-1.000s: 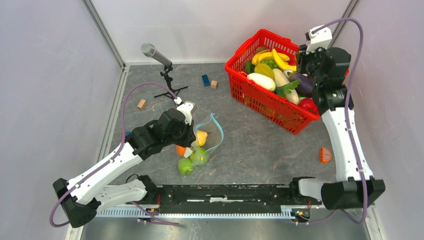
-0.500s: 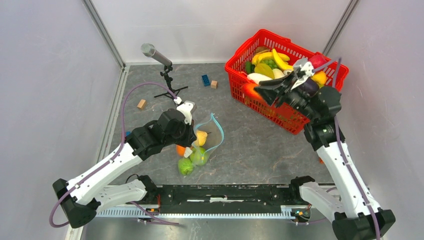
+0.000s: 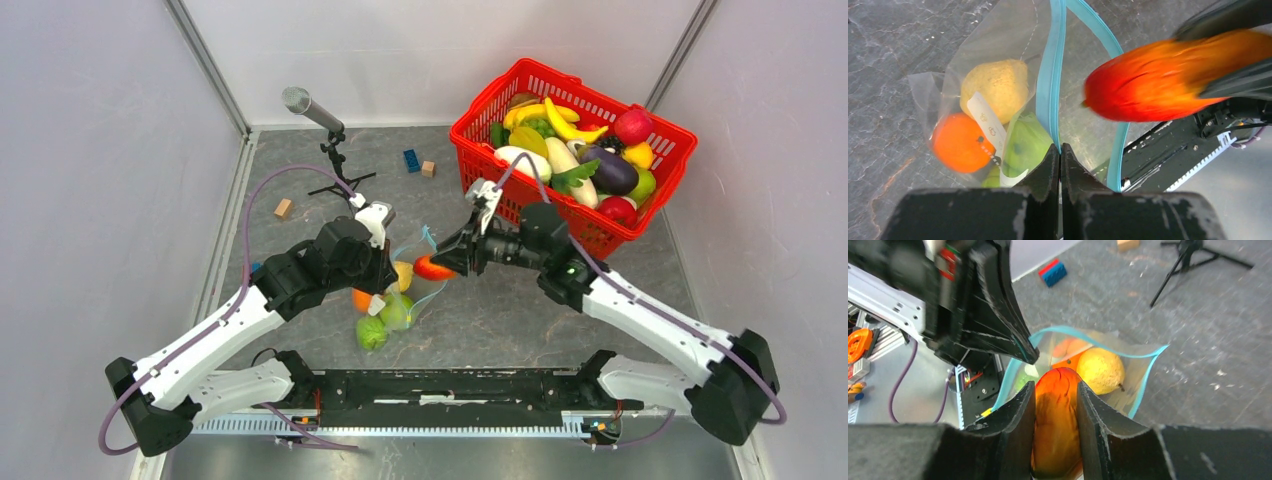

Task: Place the food in the zip-top bag and seal the zipper
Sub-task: Place the fake fruit in the zipper food storage bag.

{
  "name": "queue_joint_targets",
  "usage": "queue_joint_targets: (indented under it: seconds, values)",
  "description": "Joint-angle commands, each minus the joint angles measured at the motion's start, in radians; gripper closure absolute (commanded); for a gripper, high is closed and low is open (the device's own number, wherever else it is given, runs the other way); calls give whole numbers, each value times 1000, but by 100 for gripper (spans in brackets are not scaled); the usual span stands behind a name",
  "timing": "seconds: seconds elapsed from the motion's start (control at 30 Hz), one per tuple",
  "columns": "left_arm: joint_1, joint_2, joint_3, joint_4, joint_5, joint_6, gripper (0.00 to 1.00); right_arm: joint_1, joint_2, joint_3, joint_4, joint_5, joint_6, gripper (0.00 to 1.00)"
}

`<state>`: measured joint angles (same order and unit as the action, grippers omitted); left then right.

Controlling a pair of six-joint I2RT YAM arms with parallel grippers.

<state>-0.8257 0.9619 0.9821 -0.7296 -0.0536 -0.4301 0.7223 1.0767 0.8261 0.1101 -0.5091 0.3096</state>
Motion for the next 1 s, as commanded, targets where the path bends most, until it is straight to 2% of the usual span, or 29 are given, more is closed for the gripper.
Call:
queue_joint_targets:
  seconds: [0.0, 0.13, 0.37, 0.6, 0.67, 0.73, 0.8, 0.87, 0.97]
  values:
    - [5, -18, 47, 48, 83, -28, 98, 54, 73, -37, 155, 87, 39, 77]
    - [5, -39, 47, 68, 151, -9, 98, 95, 145, -58, 247, 85, 79, 77]
    - [5, -97, 36, 122, 204, -22, 98, 124, 180, -128, 444, 74, 188, 74]
    - [5, -134, 30, 129, 112, -31, 98, 177, 223, -107, 514, 28, 214, 70]
    - [5, -130, 27, 112, 75, -37, 98, 178, 227, -106, 511, 17, 215, 62]
    - [5, -124, 25, 96, 57, -45, 98, 178, 212, -101, 452, 48, 183, 41]
    - [5, -124, 18, 89, 24, -47, 98, 178, 185, -99, 401, 80, 142, 27]
    - [5, -127, 11, 88, 16, -50, 98, 179, 146, -87, 344, 107, 96, 20]
    - [5, -129, 5, 88, 3, -51, 98, 178, 93, -57, 279, 136, 48, 16]
